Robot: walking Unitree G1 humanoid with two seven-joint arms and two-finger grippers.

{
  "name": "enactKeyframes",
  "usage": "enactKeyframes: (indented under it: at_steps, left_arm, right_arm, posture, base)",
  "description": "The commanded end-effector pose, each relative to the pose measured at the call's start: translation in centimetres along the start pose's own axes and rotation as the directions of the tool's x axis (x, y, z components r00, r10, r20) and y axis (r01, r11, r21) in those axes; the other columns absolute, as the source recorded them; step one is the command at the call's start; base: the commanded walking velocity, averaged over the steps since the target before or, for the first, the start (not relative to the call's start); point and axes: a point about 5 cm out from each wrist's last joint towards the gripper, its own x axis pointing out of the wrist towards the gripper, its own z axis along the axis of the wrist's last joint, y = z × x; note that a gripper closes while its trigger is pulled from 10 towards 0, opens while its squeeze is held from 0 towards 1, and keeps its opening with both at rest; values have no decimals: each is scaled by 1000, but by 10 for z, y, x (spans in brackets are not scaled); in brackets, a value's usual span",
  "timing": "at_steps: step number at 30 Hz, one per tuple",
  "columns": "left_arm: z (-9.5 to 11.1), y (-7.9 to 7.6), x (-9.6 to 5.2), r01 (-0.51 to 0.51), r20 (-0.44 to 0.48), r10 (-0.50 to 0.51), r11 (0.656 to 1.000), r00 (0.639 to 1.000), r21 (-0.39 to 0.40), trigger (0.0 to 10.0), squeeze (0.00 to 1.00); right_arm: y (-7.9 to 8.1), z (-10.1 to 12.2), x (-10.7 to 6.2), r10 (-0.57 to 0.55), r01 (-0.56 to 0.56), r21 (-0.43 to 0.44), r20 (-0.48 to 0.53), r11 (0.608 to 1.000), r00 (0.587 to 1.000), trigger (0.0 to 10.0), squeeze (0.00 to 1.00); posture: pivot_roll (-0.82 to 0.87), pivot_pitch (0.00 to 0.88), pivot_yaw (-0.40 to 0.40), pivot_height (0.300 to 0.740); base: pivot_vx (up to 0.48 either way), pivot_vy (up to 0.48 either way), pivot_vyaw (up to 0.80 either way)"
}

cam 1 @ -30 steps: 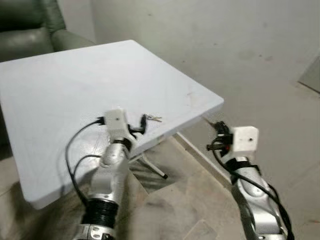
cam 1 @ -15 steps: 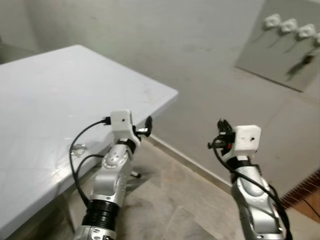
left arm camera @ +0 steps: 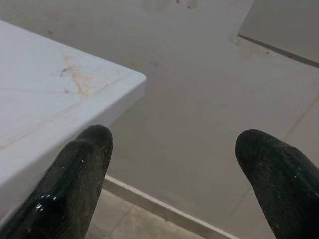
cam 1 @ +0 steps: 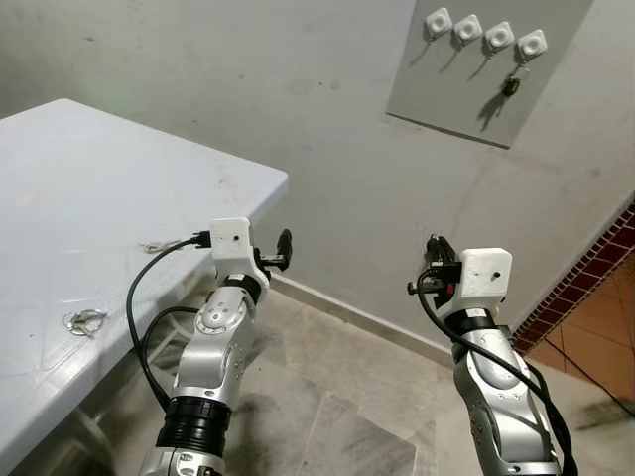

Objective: Hang keys on a hook

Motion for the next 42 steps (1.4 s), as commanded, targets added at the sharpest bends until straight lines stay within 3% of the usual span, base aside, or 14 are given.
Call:
enactKeyframes:
  at_steps: [1,13,32,42]
  left_arm:
    - [6,-4,2,10,20,-10,1000,1000,13,10000,0]
    - [11,1,0,71,26,-70,997,997,-40,10000,0]
    - [11,-1,-2,90,19,-89,995,996,-34,10000,0]
    - [9,-4,-4,99,8,-99,995,995,-33,10000,0]
  right_arm:
    - [-4,5,3,-16,16,-12,17,1000,1000,10000,0]
    - [-6,7,3,-16,15,26,38,1000,999,10000,0]
    - [-7,5,4,-30,29,56,21,998,999,10000,0]
    - [-8,4,4,-42,42,52,4,998,999,10000,0]
  posture:
    - [50,0,-67,740]
    - [63,0,-67,740]
    - [65,0,-66,740]
    - [63,0,-67,740]
  base:
    - [0,0,-719]
    - [23,0,-536]
    - [446,0,0]
    - [419,0,-682]
